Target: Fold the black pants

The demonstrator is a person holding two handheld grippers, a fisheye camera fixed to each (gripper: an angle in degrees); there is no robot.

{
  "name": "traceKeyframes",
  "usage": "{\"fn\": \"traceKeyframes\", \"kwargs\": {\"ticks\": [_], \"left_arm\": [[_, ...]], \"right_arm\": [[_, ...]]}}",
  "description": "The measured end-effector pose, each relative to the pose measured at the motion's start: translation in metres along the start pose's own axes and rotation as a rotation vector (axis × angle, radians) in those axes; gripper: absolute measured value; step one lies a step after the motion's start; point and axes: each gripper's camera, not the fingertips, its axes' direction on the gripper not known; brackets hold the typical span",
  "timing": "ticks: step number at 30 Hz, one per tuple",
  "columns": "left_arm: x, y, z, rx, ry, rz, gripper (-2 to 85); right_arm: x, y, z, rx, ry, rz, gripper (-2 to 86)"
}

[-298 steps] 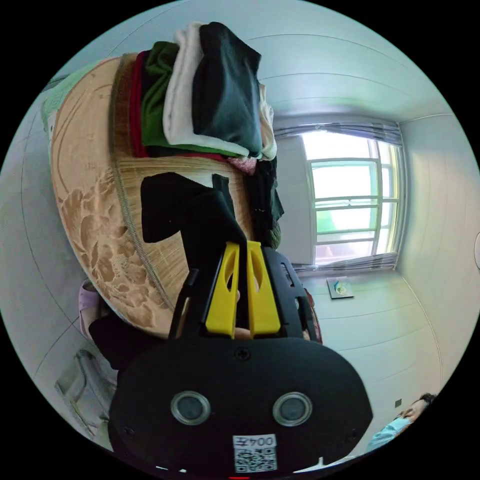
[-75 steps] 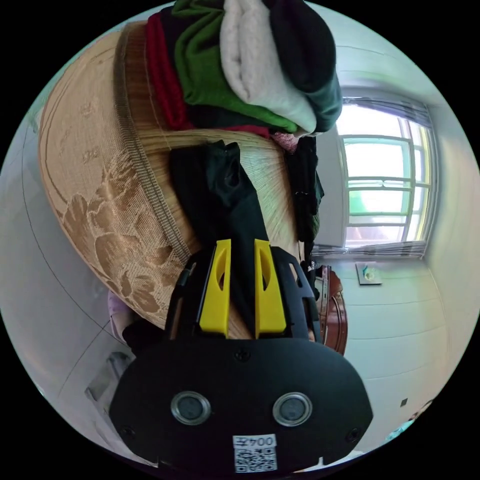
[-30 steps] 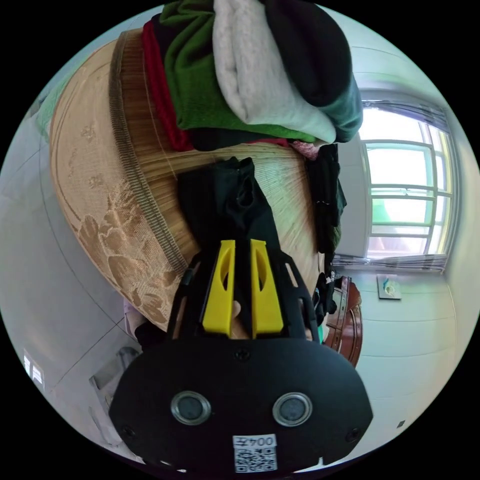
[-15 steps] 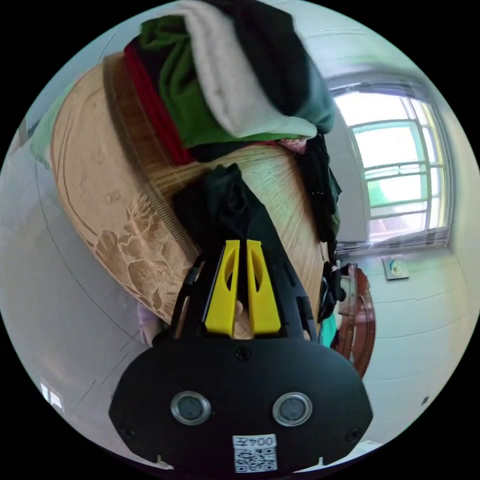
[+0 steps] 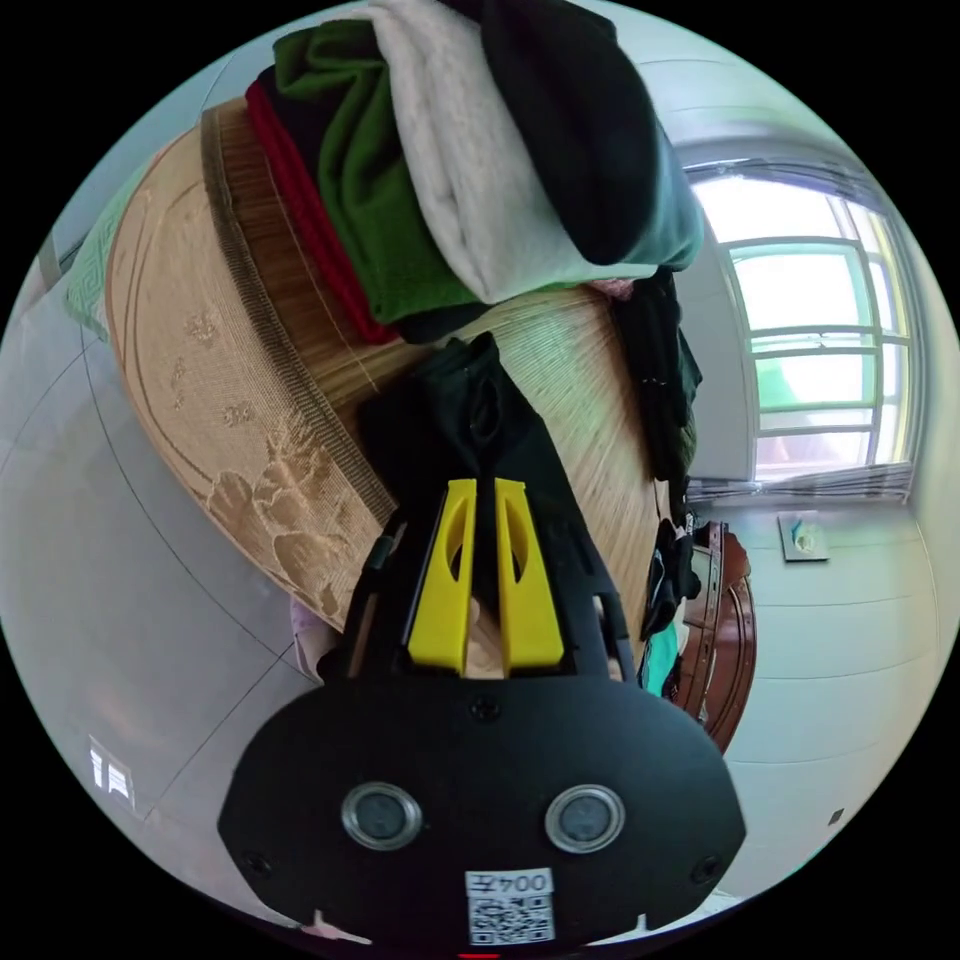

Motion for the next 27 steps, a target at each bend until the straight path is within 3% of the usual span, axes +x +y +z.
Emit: {"fn": "traceKeyframes", "kwargs": {"ticks": [12, 20, 27], "left_arm": [[-0.043, 0.019, -0.022, 0.027, 0.095, -0.071, 4.7], [-0.075, 0.024, -0.013, 0.013, 0.217, -0.061, 11.6], [-0.098, 0.021, -0.007, 0.031, 0.24, -0.084, 11.2]], "right_arm": [[-0.009, -0.009, 0.004, -0.003, -0.017, 0.002, 4.1], [-0.017, -0.012, 0.01, -0.002, -0.029, 0.004, 4.1], [-0.027, -0.01, 0.018, 0.001, -0.033, 0.002, 4.1]]}}
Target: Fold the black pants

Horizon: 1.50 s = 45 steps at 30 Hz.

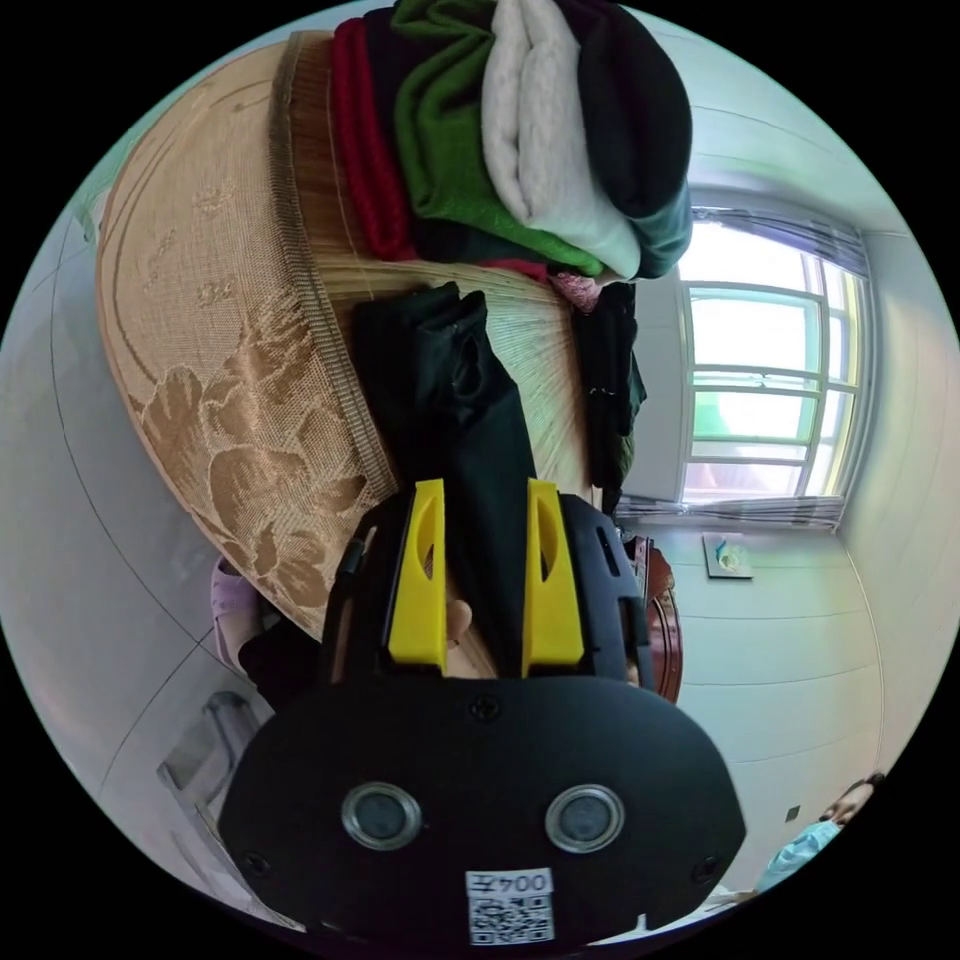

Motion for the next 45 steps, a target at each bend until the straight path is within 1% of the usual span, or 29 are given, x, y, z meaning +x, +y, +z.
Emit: {"fn": "traceKeyframes", "kwargs": {"ticks": [3, 7, 9, 11, 12, 14, 16, 17, 18, 19, 20, 21, 23, 25, 28, 31, 33, 36, 38, 39, 41, 42, 44, 45], "left_arm": [[-0.011, -0.005, 0.004, 0.004, -0.003, 0.009, 9.3], [-0.03, -0.011, 0.01, 0.051, -0.026, 0.016, 4.4], [-0.02, -0.01, 0.008, 0.085, -0.039, 0.088, 3.7], [0.02, -0.005, 0.003, 0.12, -0.101, 0.251, 3.1], [0.031, -0.003, 0.001, 0.123, -0.112, 0.288, 3.1], [0.064, 0.007, -0.011, 0.142, -0.179, 0.431, 2.7], [0.063, 0.015, -0.019, 0.156, -0.251, 0.5, 2.5], [0.044, 0.015, -0.016, 0.139, -0.293, 0.507, 2.5], [0.029, 0.013, -0.013, 0.119, -0.304, 0.49, 2.4], [-0.009, 0.005, -0.007, 0.079, -0.286, 0.423, 2.4], [-0.048, -0.001, -0.006, 0.06, -0.206, 0.34, 2.3], [-0.068, -0.003, -0.007, 0.066, -0.159, 0.29, 2.2], [-0.126, 0.0, -0.022, 0.163, 0.042, 0.172, 2.1], [-0.152, 0.001, -0.03, 0.215, 0.111, 0.144, 2.1], [-0.18, -0.012, -0.033, 0.219, 0.132, 0.121, 1.8], [-0.192, -0.023, -0.034, 0.238, 0.077, 0.127, 0.8], [-0.19, -0.019, -0.042, 0.307, 0.019, 0.168, 0.5], [-0.197, -0.006, -0.047, 0.323, -0.127, 0.203, 0.3], [-0.18, 0.027, -0.034, 0.299, -0.294, 0.382, 0.2], [-0.173, 0.039, -0.026, 0.29, -0.342, 0.432, 0.2], [-0.14, 0.09, 0.025, 0.258, -0.493, 0.666, 0.3], [-0.132, 0.102, 0.042, 0.246, -0.529, 0.721, 0.3], [-0.102, 0.147, 0.117, 0.176, -0.665, 0.922, 0.4], [-0.097, 0.158, 0.136, 0.164, -0.69, 0.964, 0.4]], "right_arm": [[-0.004, 0.002, 0.006, 0.001, 0.001, -0.002, 4.1], [-0.016, 0.005, 0.015, -0.002, 0.023, -0.024, 3.7], [-0.027, 0.007, 0.018, -0.003, 0.025, -0.048, 3.6], [-0.047, 0.011, 0.022, -0.007, 0.015, -0.09, 3.3], [-0.052, 0.012, 0.023, -0.009, 0.016, -0.098, 3.3], [-0.071, 0.02, 0.028, -0.02, 0.034, -0.136, 3.2], [-0.074, 0.023, 0.033, -0.029, 0.054, -0.14, 3.2], [-0.069, 0.024, 0.037, -0.039, 0.065, -0.12, 3.3], [-0.065, 0.025, 0.04, -0.043, 0.074, -0.102, 3.4], [-0.058, 0.026, 0.046, -0.047, 0.089, -0.067, 3.5], [-0.051, 0.028, 0.052, -0.053, 0.1, -0.041, 3.6], [-0.05, 0.029, 0.055, -0.053, 0.104, -0.032, 3.6], [-0.051, 0.036, 0.065, -0.049, 0.105, -0.028, 3.6], [-0.06, 0.041, 0.073, -0.056, 0.129, -0.046, 3.6], [-0.069, 0.05, 0.089, -0.074, 0.159, -0.068, 3.8], [-0.071, 0.064, 0.105, -0.084, 0.162, -0.079, 4.4], [-0.078, 0.077, 0.118, -0.104, 0.208, -0.114, 5.2], [-0.098, 0.107, 0.149, -0.228, 0.362, -0.214, 6.4], [-0.13, 0.141, 0.176, -0.291, 0.553, -0.399, 3.4], [-0.142, 0.15, 0.183, -0.291, 0.622, -0.466, 2.2], [-0.19, 0.182, 0.214, -0.208, 0.953, -0.741, 0.0], [-0.202, 0.188, 0.222, -0.178, 1.022, -0.807, -0.1], [-0.239, 0.205, 0.256, -0.099, 1.266, -1.021, -0.5], [-0.244, 0.206, 0.265, -0.098, 1.331, -1.059, -0.6]]}}
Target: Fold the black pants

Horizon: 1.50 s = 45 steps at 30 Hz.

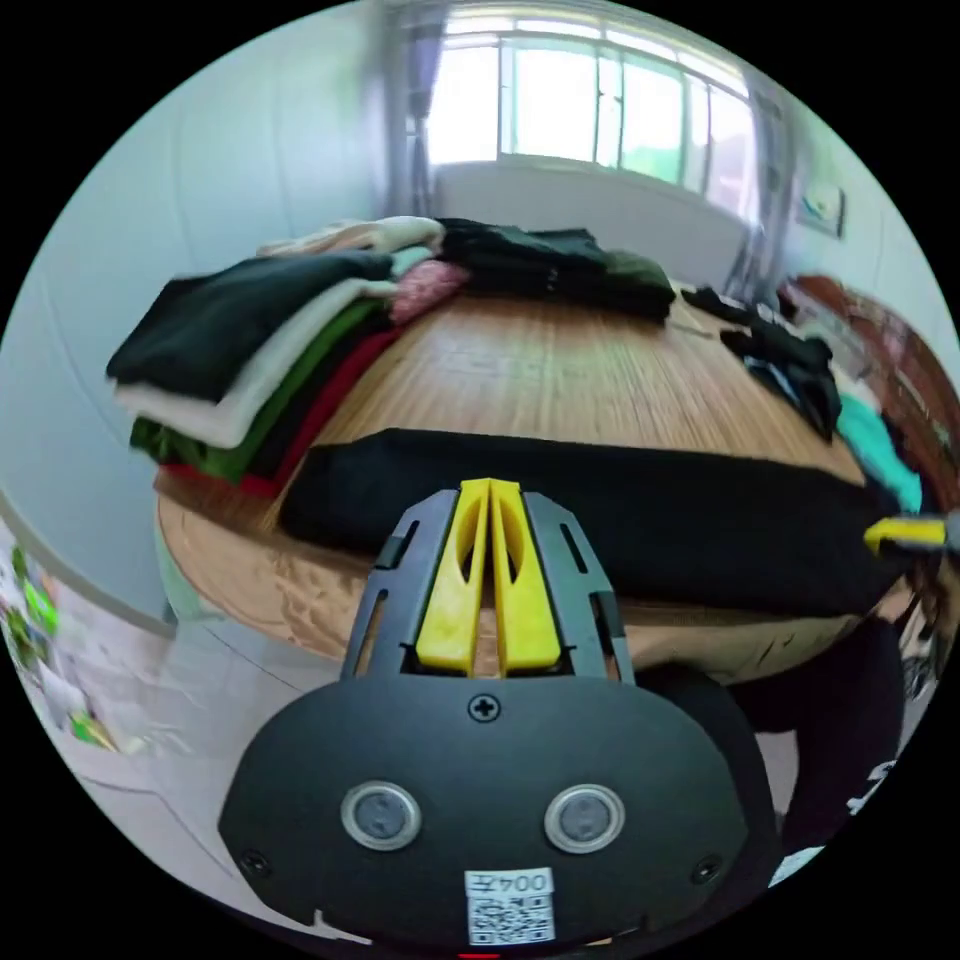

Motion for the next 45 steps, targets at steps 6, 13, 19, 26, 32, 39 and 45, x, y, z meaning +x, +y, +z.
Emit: {"fn": "traceKeyframes", "kwargs": {"ticks": [6, 13, 19, 26, 32, 39, 45], "left_arm": [[0.12, 0.034, 0.102, -0.139, -0.138, 0.229, 0.3], [0.125, 0.063, 0.138, -0.184, -0.174, 0.345, 0.3], [0.104, 0.08, 0.156, -0.155, -0.126, 0.342, 1.4], [0.02, 0.093, 0.121, -0.047, 0.017, 0.028, 11.0], [-0.091, 0.139, 0.101, 0.052, -0.161, 0.004, 12.9], [-0.166, 0.122, 0.127, -0.051, -0.213, 0.144, 12.8], [-0.174, 0.107, 0.132, -0.082, -0.171, 0.274, 11.5]], "right_arm": [[-0.049, -0.029, 0.066, -0.351, 0.375, -0.237, -0.6], [-0.101, -0.006, 0.07, -0.346, 0.554, -0.326, -0.7], [-0.088, 0.018, 0.033, -0.2, 0.48, -0.226, -0.5], [-0.023, 0.132, -0.099, 0.269, 0.065, 0.085, 7.9], [0.046, 0.264, -0.16, 0.326, -0.205, 0.311, 15.4], [0.096, 0.339, -0.171, 0.238, -0.178, 0.53, 13.6], [0.105, 0.346, -0.186, 0.201, -0.113, 0.489, 12.0]]}}
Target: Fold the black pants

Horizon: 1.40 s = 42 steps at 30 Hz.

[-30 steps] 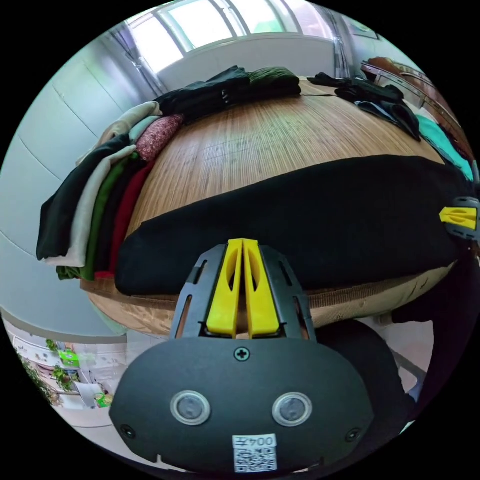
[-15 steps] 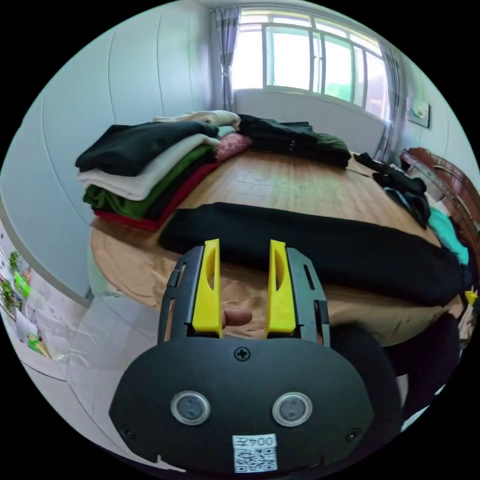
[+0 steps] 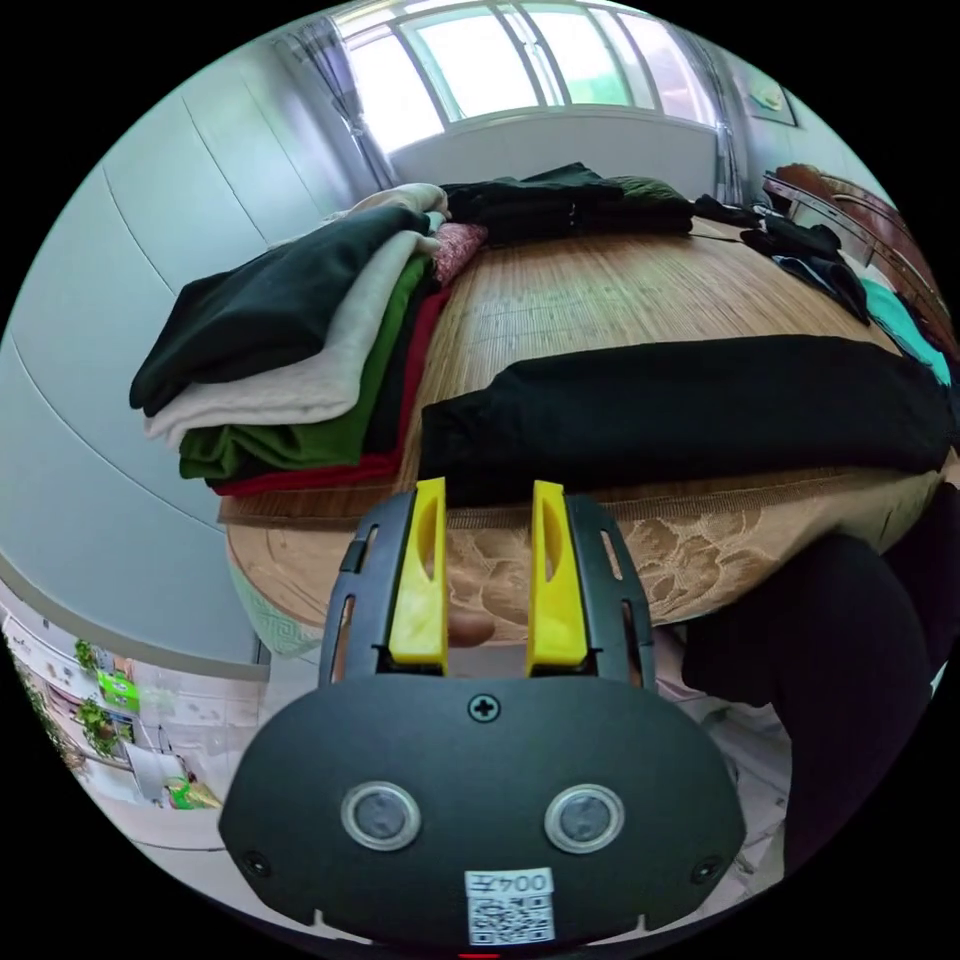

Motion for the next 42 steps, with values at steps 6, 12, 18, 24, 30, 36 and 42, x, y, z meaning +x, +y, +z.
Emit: {"fn": "traceKeyframes", "kwargs": {"ticks": [6, 12, 18, 24, 30, 36, 42], "left_arm": [[-0.015, -0.014, 0.012, -0.035, 0.068, 0.039, 8.8], [-0.046, -0.042, -0.009, -0.017, 0.039, -0.035, 2.2], [-0.062, -0.064, -0.065, 0.11, -0.248, 0.092, 1.8], [-0.073, -0.064, -0.025, -0.06, 0.051, -0.097, 4.5], [-0.104, -0.076, -0.012, -0.008, 0.33, -0.502, 8.2], [-0.047, -0.115, -0.021, -0.064, 0.184, -0.343, 2.7], [0.145, -0.143, -0.063, 0.031, -0.219, 0.202, 0.9]], "right_arm": [[0.03, 0.0, -0.02, -0.004, -0.008, 0.064, 9.2], [0.065, 0.002, -0.042, 0.008, 0.0, 0.137, 7.6], [0.101, 0.005, -0.059, 0.006, -0.014, 0.198, 6.2], [0.141, 0.008, -0.07, -0.009, -0.076, 0.277, 5.7], [0.173, 0.012, -0.087, 0.003, -0.119, 0.319, 4.9], [0.202, 0.017, -0.101, 0.019, -0.164, 0.341, 4.0], [0.23, 0.02, -0.111, 0.027, -0.225, 0.364, 3.2]]}}
